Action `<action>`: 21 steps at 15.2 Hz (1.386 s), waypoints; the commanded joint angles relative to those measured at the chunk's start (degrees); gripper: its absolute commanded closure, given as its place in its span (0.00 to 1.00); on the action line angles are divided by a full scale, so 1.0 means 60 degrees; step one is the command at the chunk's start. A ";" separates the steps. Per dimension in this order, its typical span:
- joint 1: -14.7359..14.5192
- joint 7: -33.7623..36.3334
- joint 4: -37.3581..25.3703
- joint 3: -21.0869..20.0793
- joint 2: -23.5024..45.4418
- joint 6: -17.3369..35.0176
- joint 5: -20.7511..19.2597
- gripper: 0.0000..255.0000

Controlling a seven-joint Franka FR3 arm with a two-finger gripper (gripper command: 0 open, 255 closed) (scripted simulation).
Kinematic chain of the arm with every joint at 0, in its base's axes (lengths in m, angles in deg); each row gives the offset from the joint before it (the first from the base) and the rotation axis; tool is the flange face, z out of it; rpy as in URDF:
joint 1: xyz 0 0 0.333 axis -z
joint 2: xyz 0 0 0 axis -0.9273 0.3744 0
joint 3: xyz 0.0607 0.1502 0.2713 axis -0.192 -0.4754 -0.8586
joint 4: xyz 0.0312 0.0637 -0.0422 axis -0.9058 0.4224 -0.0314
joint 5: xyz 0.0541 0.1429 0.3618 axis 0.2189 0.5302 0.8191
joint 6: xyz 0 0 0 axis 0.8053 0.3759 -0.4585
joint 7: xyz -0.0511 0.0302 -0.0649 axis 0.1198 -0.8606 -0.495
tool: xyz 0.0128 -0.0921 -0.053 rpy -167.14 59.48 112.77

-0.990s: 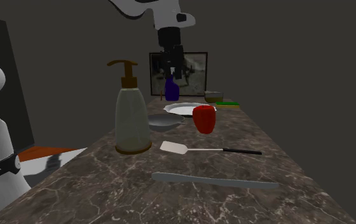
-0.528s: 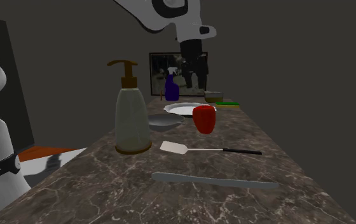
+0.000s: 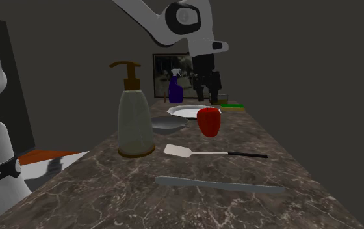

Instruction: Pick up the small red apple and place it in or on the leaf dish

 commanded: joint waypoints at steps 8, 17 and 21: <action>0.0000 0.0025 0.0086 0.0002 0.0102 0.0192 -0.0012 0.00; 0.0000 0.0025 0.0087 0.0002 0.0101 0.0192 -0.0012 1.00; -0.0003 -0.0016 -0.0106 -0.0004 -0.0054 -0.0154 0.0011 1.00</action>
